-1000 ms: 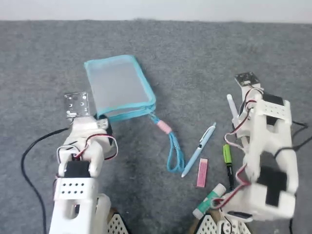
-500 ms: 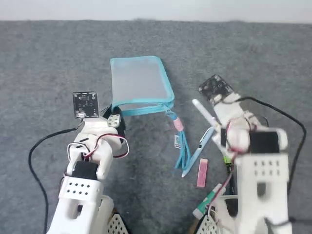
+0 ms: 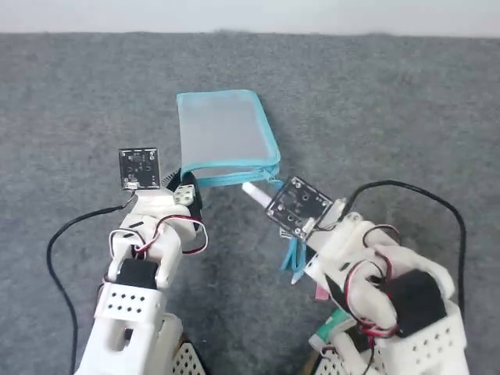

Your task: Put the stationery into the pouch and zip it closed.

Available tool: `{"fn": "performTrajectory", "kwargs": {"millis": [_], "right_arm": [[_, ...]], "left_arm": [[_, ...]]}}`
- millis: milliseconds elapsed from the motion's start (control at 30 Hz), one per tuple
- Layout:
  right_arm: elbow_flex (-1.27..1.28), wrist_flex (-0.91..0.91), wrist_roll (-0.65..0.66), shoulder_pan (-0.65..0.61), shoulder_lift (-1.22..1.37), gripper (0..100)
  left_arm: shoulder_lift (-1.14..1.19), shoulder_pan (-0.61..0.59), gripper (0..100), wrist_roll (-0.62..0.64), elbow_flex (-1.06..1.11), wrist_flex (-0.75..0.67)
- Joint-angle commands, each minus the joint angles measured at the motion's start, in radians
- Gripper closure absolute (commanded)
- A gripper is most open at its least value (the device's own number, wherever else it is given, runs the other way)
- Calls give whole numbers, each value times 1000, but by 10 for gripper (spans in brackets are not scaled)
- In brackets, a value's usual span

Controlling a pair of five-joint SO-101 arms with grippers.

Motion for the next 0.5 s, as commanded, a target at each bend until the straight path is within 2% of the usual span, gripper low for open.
{"fn": "performTrajectory", "kwargs": {"millis": [0, 200, 467], "right_arm": [[-11, -79, -51, -28, 111, 991], [-12, -205, -63, -33, 308, 991], [-170, -288, -190, -31, 509, 991]], "left_arm": [[18, 6, 988, 14, -22, -40], [18, 6, 988, 14, -22, -40], [18, 8, 988, 14, -22, -38]]}}
